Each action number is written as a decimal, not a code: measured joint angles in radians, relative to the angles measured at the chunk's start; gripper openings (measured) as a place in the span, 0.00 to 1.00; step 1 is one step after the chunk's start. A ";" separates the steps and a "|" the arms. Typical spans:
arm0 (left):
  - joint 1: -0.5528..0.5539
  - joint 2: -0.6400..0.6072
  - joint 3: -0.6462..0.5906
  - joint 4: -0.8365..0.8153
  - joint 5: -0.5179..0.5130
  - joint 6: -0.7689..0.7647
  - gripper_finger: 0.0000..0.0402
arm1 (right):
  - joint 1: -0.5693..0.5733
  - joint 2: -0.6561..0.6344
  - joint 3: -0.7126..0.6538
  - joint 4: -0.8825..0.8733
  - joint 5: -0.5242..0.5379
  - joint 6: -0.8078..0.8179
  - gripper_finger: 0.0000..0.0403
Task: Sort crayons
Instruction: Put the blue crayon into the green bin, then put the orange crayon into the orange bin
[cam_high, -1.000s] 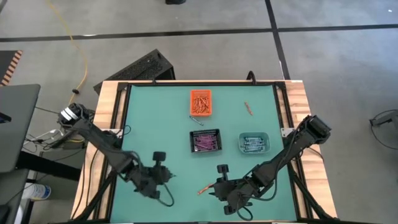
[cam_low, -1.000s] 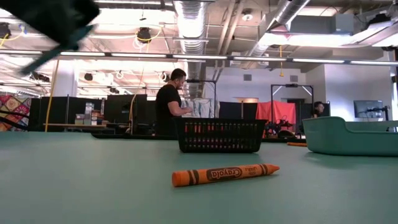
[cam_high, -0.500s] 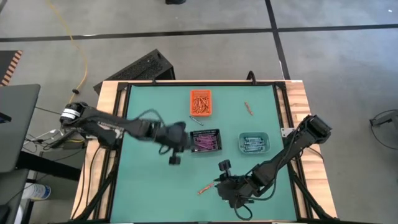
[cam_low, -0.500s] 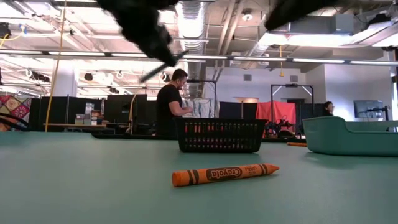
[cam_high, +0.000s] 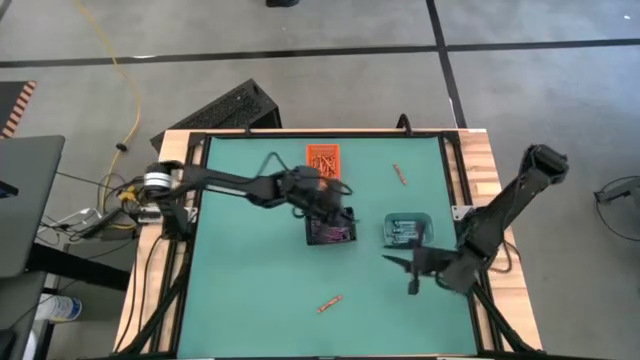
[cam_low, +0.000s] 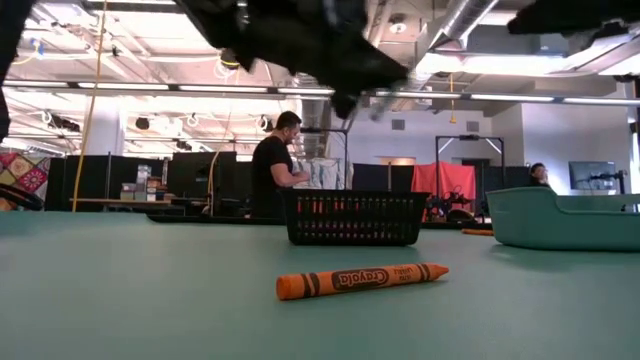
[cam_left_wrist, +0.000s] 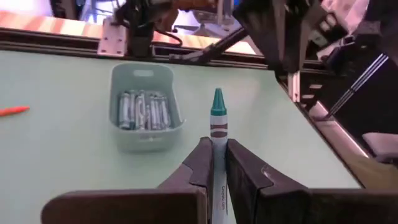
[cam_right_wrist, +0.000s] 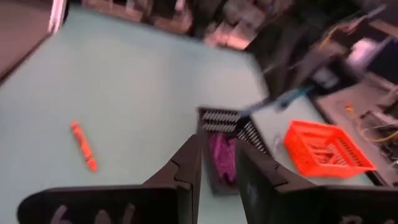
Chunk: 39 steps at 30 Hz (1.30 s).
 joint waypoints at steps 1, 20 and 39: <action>-0.004 0.042 0.027 0.022 0.001 -0.001 0.04 | 0.018 -0.033 -0.052 0.068 0.038 -0.012 0.24; -0.056 0.677 0.693 0.142 -0.119 -0.066 0.04 | 0.225 -0.013 -0.230 0.698 0.415 -0.401 0.24; -0.057 0.720 0.748 -0.064 -0.152 -0.001 0.15 | 0.134 0.008 -0.226 0.705 0.443 -0.418 0.24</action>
